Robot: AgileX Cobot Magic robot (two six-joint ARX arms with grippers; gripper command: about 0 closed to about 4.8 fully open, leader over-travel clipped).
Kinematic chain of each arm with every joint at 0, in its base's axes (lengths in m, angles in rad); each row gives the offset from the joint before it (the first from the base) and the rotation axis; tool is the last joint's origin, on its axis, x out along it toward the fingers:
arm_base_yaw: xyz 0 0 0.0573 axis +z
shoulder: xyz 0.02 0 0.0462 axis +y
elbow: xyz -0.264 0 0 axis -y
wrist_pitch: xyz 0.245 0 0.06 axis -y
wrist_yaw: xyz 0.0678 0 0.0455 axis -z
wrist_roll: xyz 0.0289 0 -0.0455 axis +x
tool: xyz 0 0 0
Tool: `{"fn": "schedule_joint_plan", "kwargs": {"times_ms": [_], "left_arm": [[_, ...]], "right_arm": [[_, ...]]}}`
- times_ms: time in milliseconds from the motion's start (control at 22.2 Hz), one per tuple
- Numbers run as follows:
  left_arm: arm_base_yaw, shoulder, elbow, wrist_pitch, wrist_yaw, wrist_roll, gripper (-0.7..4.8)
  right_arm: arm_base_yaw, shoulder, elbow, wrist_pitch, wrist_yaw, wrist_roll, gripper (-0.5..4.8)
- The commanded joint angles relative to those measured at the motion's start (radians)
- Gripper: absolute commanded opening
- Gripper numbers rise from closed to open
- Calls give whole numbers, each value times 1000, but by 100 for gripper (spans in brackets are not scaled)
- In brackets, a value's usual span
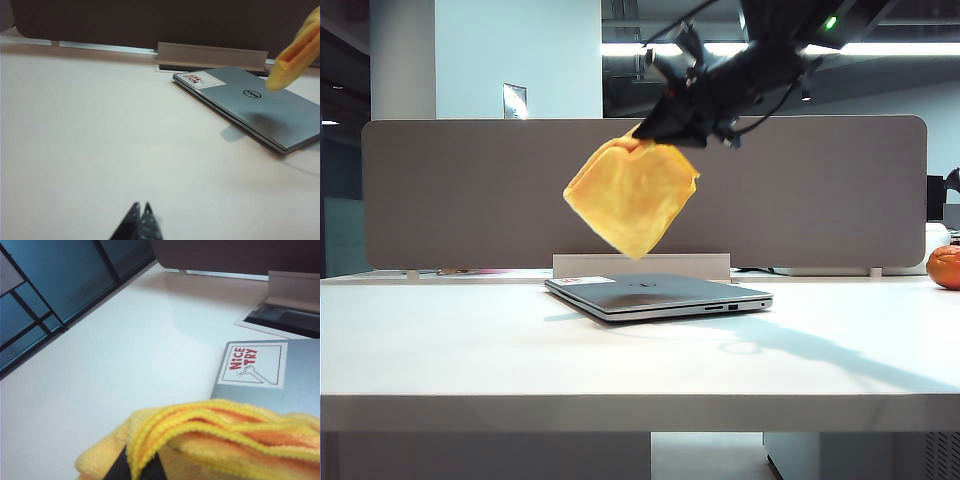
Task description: Pick up the yellow rag and put it over the laptop.
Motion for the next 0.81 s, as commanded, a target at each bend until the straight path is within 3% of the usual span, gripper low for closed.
{"fn": "schedule_joint_plan", "kwargs": {"times_ms": [45, 540, 810], "left_arm": [[-1, 1, 3, 13, 3, 0, -6], [-1, 1, 3, 13, 3, -1, -6], [-1, 1, 3, 14, 3, -1, -6]], "right_arm": [[-3, 60, 66, 17, 10, 0, -7], [-27, 281, 303, -19, 124, 14, -7], [-43, 327, 303, -296, 188, 14, 2]]}}
